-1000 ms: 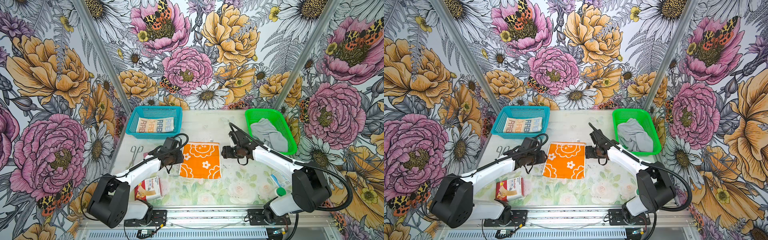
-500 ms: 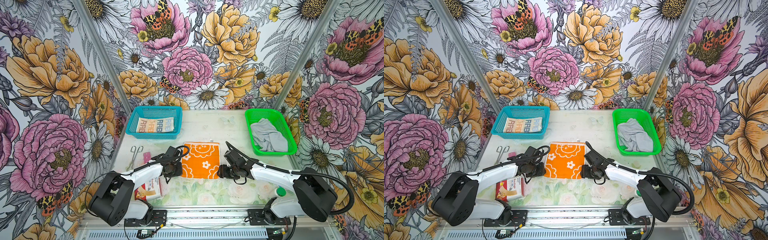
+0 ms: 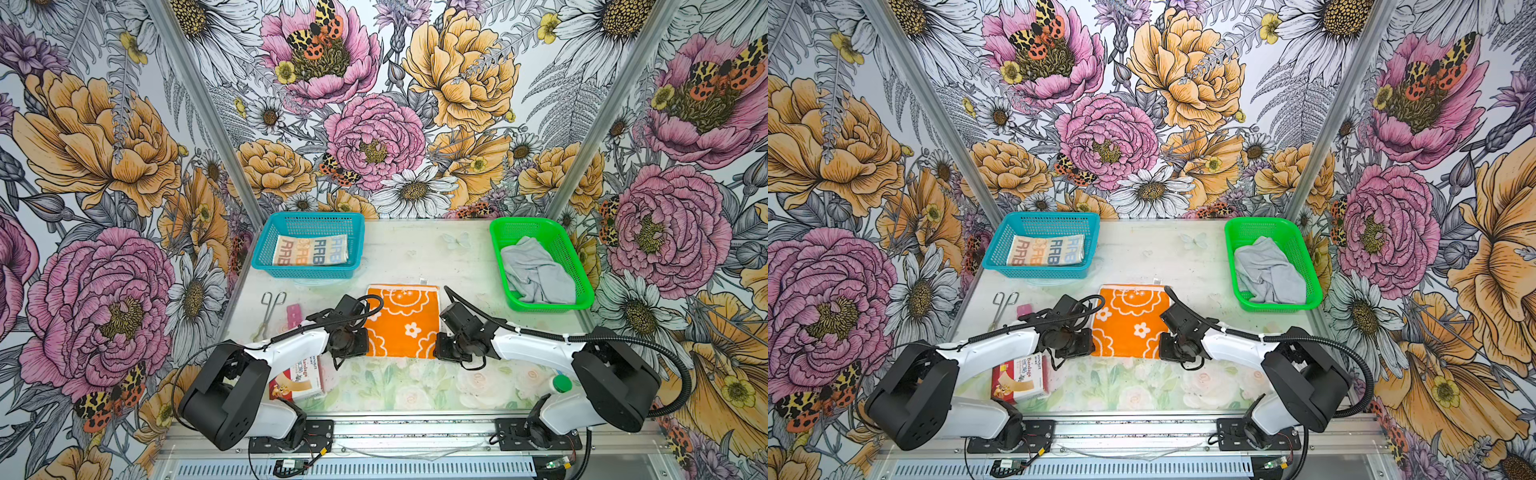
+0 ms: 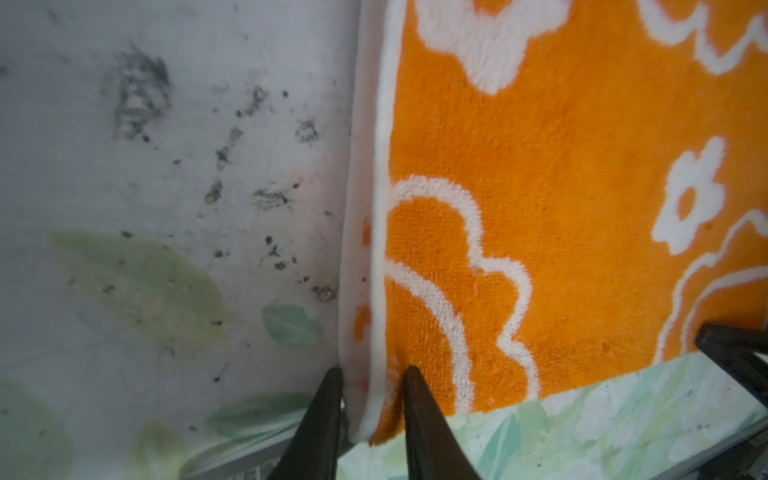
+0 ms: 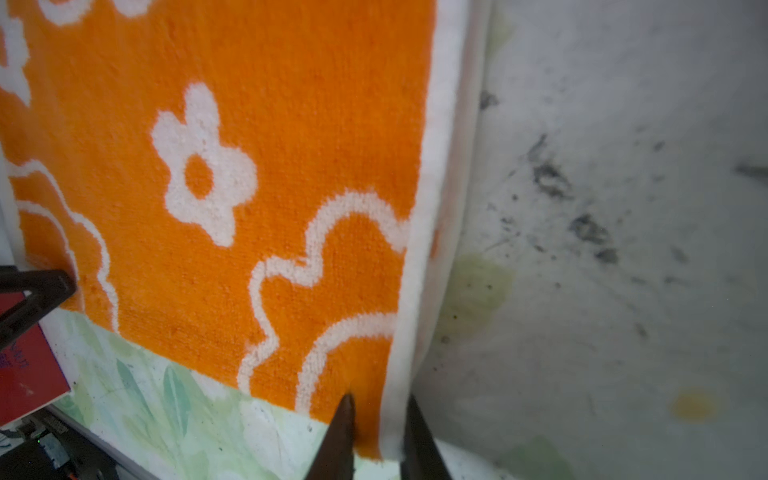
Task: Fold and stack the towels
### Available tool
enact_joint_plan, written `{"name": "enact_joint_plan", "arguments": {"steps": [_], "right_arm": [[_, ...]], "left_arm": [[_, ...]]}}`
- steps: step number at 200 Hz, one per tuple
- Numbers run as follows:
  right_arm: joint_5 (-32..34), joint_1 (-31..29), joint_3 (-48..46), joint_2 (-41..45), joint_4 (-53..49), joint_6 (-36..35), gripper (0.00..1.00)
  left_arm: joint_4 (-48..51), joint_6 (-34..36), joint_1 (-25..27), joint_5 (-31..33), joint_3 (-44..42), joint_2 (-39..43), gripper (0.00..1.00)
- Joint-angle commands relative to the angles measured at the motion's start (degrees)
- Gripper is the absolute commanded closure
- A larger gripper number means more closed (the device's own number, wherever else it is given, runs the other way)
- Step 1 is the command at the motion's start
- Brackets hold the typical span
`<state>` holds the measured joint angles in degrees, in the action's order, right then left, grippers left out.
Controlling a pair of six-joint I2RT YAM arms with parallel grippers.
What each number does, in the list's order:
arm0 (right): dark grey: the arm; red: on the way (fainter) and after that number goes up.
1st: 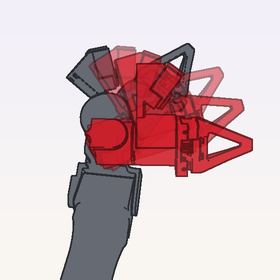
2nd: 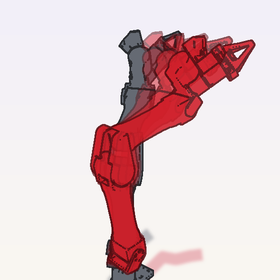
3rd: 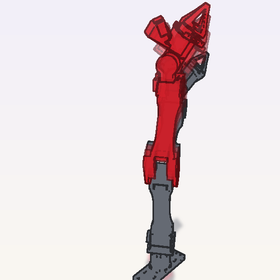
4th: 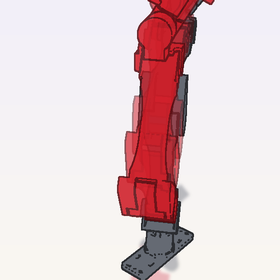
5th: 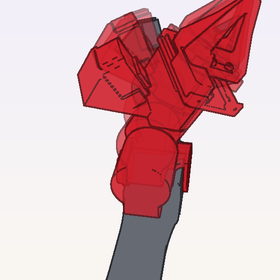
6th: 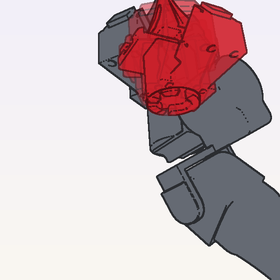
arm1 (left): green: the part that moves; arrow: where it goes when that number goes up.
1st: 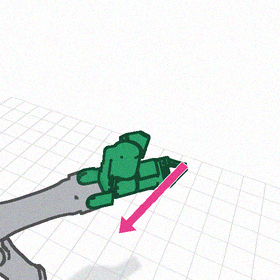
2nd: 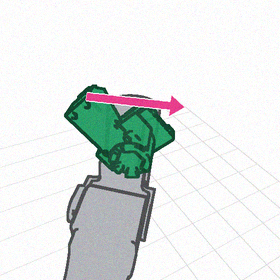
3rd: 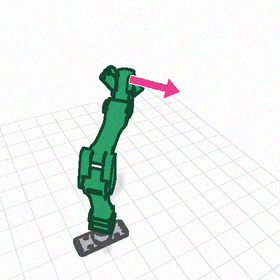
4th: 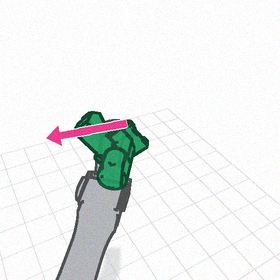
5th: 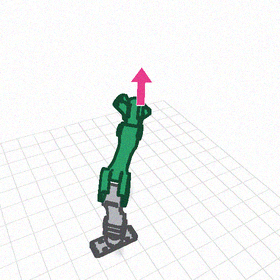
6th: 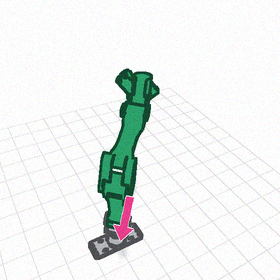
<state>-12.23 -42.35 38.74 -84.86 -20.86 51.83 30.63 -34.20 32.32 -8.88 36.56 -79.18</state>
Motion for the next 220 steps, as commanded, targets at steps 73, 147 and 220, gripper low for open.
{"name": "enact_joint_plan", "arguments": {"steps": [73, 147, 220], "right_arm": [[-1.6, -0.5, -9.0, 8.8, -7.9, 2.3, 1.0], [-3.2, -0.5, -10.8, 25.9, -17.2, 6.5, 1.0], [-1.3, 5.6, -1.1, 21.1, -17.8, 1.9, 1.0]], "left_arm": [[3.3, -7.4, 6.2, -2.2, -3.7, 0.2, 1.0], [9.0, -11.6, 9.8, -8.4, -1.8, 11.8, 1.0], [10.0, -4.1, 3.8, -9.7, 9.4, 4.6, 1.0]]}}
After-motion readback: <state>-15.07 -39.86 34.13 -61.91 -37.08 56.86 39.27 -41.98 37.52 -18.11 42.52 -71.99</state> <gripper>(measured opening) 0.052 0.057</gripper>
